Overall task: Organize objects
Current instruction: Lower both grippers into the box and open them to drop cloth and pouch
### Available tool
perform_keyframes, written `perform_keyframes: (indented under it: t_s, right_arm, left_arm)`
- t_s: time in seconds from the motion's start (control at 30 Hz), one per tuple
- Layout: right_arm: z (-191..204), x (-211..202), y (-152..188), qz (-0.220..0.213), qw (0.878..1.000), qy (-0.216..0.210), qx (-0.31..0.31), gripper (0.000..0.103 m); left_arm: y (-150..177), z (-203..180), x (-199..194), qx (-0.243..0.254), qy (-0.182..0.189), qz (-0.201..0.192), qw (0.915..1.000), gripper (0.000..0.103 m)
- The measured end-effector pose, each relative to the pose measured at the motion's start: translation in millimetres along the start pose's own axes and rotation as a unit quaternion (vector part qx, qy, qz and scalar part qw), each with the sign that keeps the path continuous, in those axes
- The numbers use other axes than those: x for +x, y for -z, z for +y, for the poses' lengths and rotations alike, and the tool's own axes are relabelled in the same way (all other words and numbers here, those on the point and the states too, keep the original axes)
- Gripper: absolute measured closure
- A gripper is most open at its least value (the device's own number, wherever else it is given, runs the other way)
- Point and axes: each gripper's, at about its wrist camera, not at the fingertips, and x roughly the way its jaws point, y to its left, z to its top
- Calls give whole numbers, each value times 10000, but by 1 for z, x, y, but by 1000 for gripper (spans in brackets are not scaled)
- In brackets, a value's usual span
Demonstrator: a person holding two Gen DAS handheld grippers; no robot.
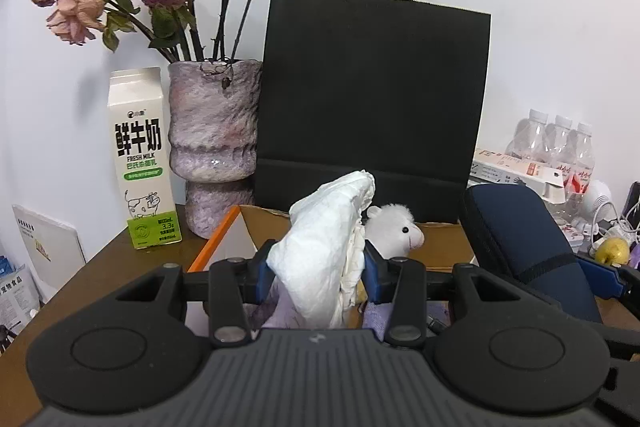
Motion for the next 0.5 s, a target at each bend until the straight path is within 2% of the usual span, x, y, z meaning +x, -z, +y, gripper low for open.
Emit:
perform_keyframes:
  t_s: [0.5]
  right_arm:
    - [-3, 38, 2, 327, 9994, 45, -38, 43]
  left_arm:
    - [-2, -2, 40, 312, -161, 132, 9993, 60]
